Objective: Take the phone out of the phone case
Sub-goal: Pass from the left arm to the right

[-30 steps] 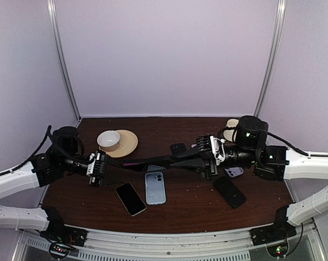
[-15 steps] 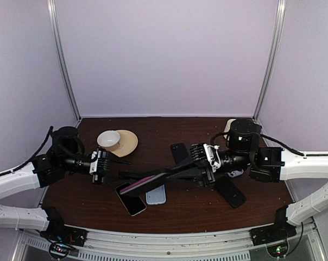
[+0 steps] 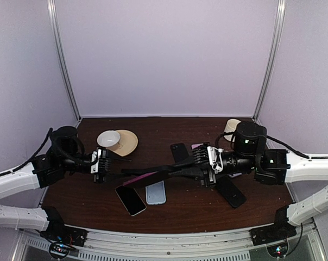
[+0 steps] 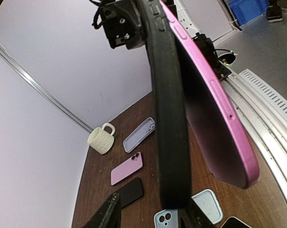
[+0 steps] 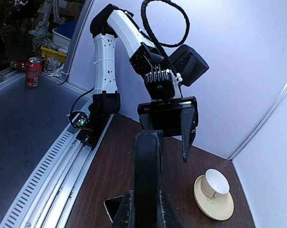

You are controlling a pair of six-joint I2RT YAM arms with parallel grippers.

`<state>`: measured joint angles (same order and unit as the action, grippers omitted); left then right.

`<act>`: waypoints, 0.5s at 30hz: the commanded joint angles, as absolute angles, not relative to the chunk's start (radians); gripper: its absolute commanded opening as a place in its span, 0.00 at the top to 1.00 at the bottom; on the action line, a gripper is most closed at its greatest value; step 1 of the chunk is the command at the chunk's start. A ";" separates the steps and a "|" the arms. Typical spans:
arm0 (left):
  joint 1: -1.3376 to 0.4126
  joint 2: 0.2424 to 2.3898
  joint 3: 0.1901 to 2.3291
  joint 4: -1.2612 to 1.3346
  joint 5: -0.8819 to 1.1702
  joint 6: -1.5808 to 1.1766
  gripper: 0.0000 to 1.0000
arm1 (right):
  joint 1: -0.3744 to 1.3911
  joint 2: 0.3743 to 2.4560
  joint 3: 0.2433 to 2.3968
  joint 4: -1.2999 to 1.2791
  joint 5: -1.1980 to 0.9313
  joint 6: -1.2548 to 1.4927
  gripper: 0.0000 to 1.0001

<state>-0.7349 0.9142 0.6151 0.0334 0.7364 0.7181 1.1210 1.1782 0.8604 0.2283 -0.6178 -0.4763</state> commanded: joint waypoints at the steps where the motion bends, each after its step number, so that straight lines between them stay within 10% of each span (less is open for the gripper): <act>1: -0.734 0.896 0.652 0.099 0.621 0.764 0.56 | 1.131 1.087 0.845 0.216 -0.513 -0.545 1.00; 15: -0.733 0.895 0.663 0.043 0.657 0.810 0.65 | 1.131 1.070 0.814 0.359 -0.368 -0.588 1.00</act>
